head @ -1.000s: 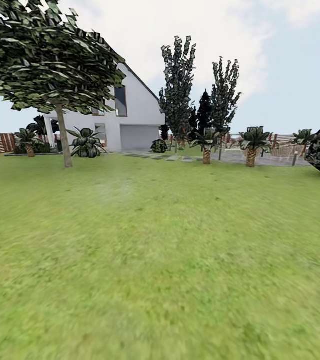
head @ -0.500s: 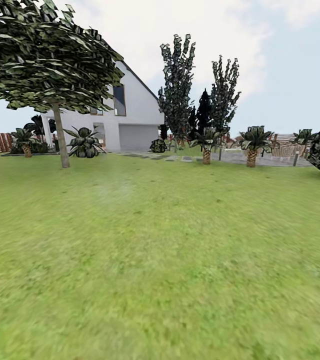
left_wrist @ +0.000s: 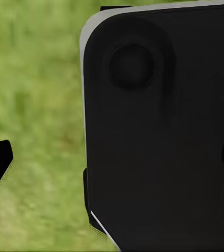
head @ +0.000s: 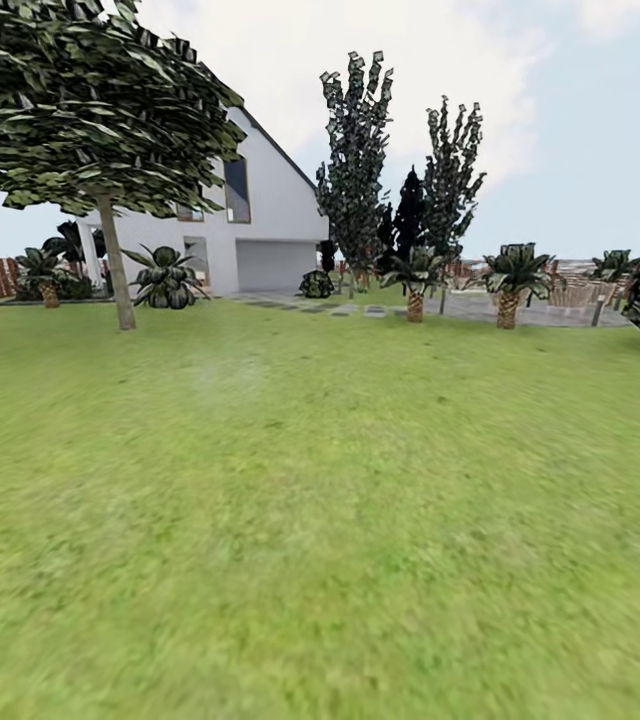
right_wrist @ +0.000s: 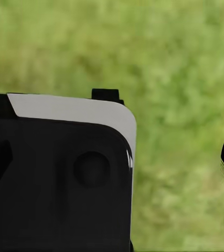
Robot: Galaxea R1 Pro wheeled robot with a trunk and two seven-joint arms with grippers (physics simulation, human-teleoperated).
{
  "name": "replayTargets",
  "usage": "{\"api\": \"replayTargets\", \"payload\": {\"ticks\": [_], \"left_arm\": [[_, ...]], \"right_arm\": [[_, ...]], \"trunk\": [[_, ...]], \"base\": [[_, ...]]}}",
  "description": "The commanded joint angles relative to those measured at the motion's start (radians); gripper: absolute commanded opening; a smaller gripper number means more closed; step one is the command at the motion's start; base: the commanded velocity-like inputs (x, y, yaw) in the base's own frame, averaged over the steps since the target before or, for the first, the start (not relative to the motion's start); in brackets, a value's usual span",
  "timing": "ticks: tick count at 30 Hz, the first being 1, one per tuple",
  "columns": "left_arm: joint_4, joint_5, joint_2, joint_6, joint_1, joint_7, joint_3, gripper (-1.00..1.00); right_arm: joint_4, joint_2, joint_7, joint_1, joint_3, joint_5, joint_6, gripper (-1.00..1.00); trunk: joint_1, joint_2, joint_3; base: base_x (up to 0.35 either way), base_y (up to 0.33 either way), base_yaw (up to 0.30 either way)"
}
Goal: Take the three Easter eggs out of the wicker basket on the lawn in the garden, then place them on the lawn next to a single tree (choose any tree) so that all three eggs are next to the same tree and none are left in the basket.
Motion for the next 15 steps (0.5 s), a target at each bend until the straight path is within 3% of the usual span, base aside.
{"api": "replayTargets", "payload": {"ticks": [1, 15], "left_arm": [[-0.002, 0.0, 0.0, 0.0, 0.001, 0.0, -0.001, 1.0], [-0.002, 0.0, 0.0, 0.0, 0.001, 0.0, -0.001, 1.0]], "right_arm": [[0.002, 0.0, -0.001, -0.001, 0.005, -0.001, -0.004, 1.0], [0.002, 0.0, -0.001, -0.001, 0.005, -0.001, -0.004, 1.0]], "trunk": [[0.001, 0.0, -0.003], [0.001, 0.0, -0.006]], "base": [[0.338, 0.0, 0.0], [0.338, 0.0, 0.0]]}}
